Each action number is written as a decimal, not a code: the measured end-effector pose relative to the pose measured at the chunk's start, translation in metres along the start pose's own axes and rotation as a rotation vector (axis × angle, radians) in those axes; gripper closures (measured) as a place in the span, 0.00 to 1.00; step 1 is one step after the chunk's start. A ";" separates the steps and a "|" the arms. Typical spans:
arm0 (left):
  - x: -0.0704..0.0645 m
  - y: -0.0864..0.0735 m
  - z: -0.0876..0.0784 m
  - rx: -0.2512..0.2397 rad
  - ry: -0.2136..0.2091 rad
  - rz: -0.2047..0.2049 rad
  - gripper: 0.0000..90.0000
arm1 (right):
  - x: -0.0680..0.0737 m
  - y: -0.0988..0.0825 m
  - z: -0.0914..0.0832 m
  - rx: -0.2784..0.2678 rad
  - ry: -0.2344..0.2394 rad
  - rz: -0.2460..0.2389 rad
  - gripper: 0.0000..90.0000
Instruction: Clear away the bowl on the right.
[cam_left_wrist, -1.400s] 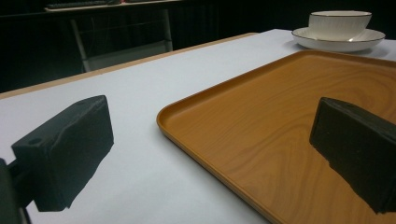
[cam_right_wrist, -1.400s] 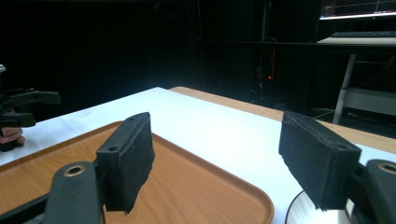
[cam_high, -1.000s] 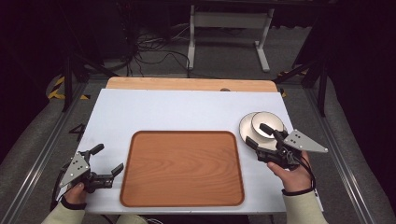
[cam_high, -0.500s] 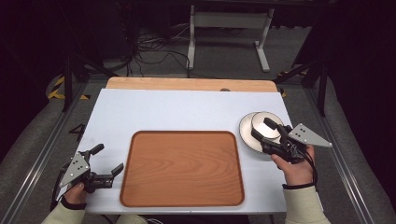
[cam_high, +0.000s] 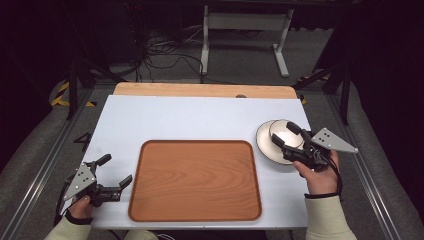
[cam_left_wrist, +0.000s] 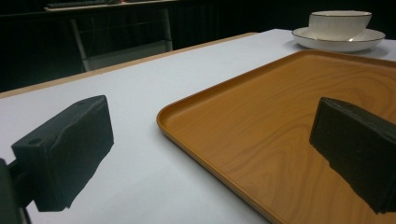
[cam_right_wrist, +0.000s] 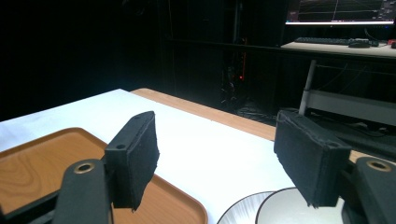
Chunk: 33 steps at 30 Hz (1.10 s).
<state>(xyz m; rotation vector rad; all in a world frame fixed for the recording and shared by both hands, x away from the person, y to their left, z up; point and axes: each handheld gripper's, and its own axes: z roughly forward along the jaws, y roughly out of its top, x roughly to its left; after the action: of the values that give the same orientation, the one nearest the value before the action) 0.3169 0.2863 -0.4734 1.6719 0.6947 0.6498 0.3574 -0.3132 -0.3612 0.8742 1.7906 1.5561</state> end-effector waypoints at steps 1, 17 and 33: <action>0.000 0.000 0.000 0.001 0.000 0.000 0.00 | -0.002 0.002 0.001 -0.003 0.003 0.000 0.34; 0.000 0.000 0.001 0.001 0.003 -0.006 0.00 | -0.042 0.009 0.008 0.015 -0.034 0.018 0.34; 0.000 0.000 0.001 0.001 0.003 -0.007 0.00 | -0.066 0.005 0.015 0.114 -0.090 0.048 0.45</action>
<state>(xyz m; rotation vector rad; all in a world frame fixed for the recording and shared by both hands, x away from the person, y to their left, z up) 0.3172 0.2855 -0.4735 1.6697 0.7025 0.6469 0.4095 -0.3568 -0.3565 1.0316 1.8200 1.4326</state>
